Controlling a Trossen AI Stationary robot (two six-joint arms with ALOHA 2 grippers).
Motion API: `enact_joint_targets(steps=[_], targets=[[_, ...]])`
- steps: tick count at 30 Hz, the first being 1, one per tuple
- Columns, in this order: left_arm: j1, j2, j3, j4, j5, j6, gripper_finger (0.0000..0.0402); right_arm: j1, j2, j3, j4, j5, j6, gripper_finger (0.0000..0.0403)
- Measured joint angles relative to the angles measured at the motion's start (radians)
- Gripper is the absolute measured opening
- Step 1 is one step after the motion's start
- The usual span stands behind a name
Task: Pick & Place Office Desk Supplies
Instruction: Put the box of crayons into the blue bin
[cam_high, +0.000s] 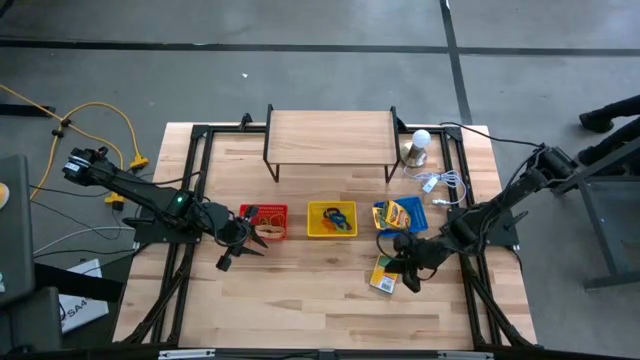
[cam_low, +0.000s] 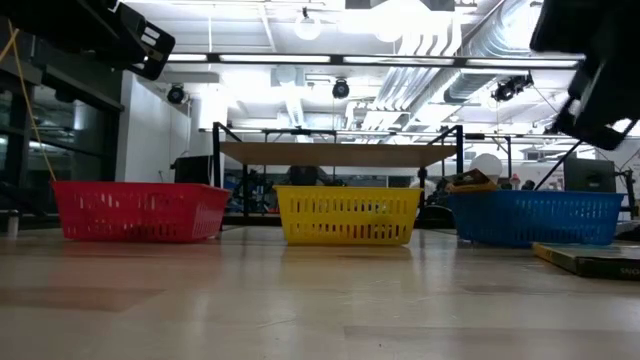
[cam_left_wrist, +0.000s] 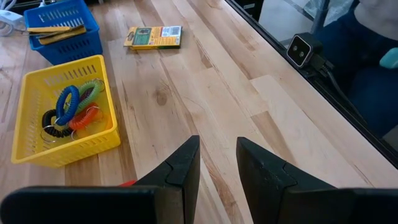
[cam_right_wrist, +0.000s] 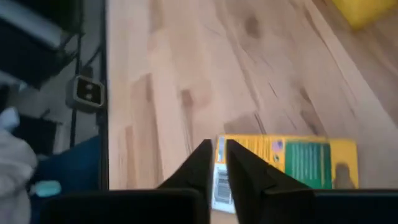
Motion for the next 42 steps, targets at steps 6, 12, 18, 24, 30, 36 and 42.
enact_joint_targets(steps=[6,12,18,24,30,36,42], targets=[[0.000,0.000,0.000,0.000,0.000,0.000,0.0100,0.000,0.002,0.000,-0.030,0.037,0.247,0.0102],[0.000,0.000,0.000,0.000,0.000,0.000,0.0100,0.006,0.032,0.000,-0.056,0.075,0.499,0.0158],[0.000,0.000,0.000,0.000,0.000,0.000,0.0100,0.058,0.090,0.000,-0.041,0.079,0.754,0.0185],[0.000,0.000,0.000,0.000,0.000,0.000,0.0100,0.132,0.142,0.000,-0.006,0.101,0.898,0.0202],[0.000,0.000,0.000,0.000,0.000,0.000,0.0100,0.194,0.206,0.000,-0.009,0.131,1.040,0.0230],[0.000,0.000,0.000,0.000,0.000,0.000,0.0100,0.237,0.282,0.000,0.005,0.134,1.230,0.0257],[0.000,0.000,0.000,0.000,0.000,0.000,0.0100,0.269,0.350,0.001,0.114,0.191,1.322,0.0272]])
